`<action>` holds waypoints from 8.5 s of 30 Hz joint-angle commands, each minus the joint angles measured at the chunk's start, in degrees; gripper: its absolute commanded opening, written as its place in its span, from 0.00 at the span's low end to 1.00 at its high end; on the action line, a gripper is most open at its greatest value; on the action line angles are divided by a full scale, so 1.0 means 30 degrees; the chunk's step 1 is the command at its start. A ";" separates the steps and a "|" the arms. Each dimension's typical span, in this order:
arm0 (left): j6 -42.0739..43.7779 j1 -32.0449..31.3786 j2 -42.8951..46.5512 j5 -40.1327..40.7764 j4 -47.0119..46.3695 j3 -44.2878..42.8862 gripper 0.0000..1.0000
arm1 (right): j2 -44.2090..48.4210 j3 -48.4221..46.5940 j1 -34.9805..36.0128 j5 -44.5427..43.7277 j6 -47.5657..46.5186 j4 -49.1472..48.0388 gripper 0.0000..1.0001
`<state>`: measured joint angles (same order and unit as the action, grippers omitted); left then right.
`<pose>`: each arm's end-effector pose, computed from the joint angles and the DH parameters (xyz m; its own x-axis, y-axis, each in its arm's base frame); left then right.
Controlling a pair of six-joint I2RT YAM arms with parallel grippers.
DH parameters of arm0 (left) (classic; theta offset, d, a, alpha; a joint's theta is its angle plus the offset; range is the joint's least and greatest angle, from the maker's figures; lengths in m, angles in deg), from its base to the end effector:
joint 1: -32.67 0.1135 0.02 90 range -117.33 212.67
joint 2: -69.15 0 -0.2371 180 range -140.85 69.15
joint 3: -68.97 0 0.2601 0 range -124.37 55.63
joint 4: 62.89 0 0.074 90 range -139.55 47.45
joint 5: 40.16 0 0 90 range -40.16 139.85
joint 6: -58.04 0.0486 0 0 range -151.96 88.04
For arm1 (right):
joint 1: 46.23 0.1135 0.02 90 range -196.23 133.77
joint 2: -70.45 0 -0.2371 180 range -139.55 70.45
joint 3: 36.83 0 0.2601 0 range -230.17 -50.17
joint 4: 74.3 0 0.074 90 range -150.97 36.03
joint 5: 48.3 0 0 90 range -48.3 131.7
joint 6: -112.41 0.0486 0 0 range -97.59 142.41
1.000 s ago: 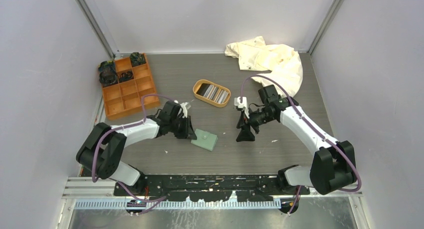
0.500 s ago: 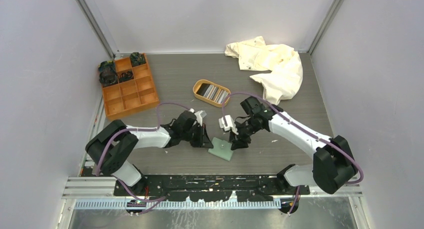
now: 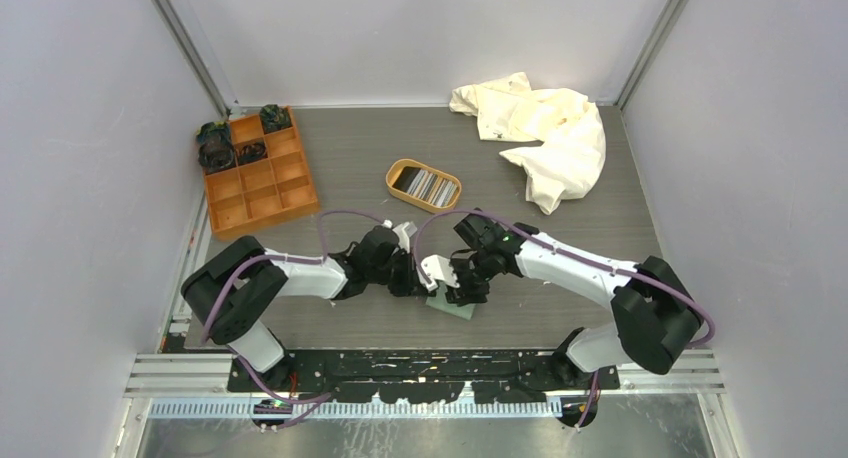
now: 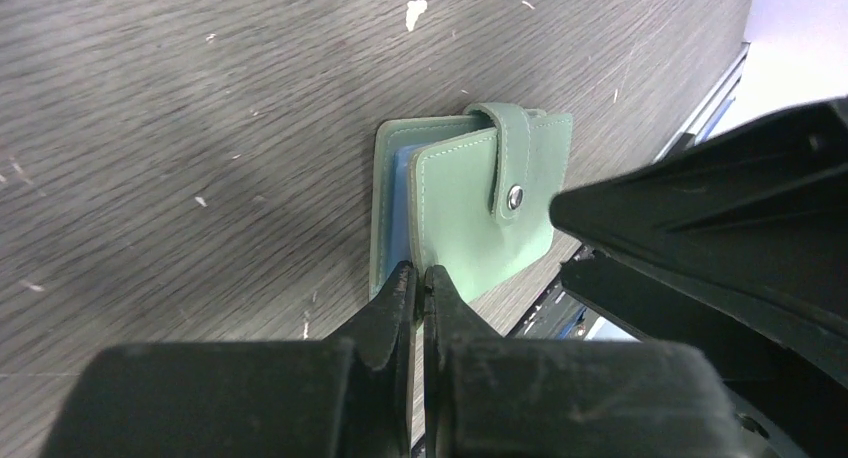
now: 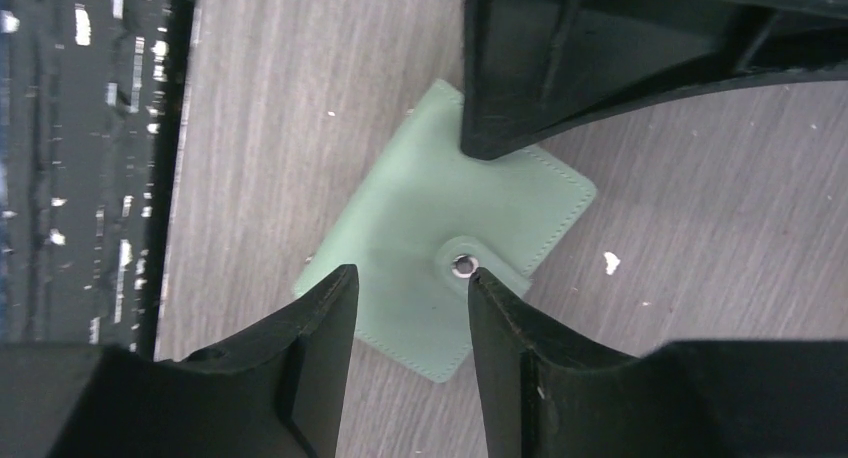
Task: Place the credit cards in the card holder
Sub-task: Open the card holder at the center of the board.
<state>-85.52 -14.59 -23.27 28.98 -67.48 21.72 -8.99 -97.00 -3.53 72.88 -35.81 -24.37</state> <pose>0.1937 -0.2351 0.0882 -0.9620 -0.0666 -0.2648 0.1615 0.6431 -0.7486 0.1763 0.1969 0.1527 0.2462 -0.7624 -0.5984 -0.9607 -0.2734 -0.0470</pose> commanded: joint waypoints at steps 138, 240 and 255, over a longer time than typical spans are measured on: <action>0.2784 -0.0073 0.1975 0.4364 -0.2820 -0.1061 0.14 | -0.3091 -0.5028 -0.8020 -0.5934 1.2295 0.0215 0.24; -0.0413 -0.1750 -0.3956 0.5634 0.3392 -0.8272 0.33 | -1.0010 -0.7676 -0.8733 -0.4372 1.1439 0.5687 0.23; -0.0381 -0.1749 -0.5365 0.4808 0.3168 -0.9137 0.33 | -0.9987 -0.7820 -0.8681 -0.3714 1.1301 0.5999 0.24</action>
<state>-87.23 -19.73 -37.87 44.15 -57.45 -3.61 -37.21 -120.97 -30.13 58.28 -1.45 -10.51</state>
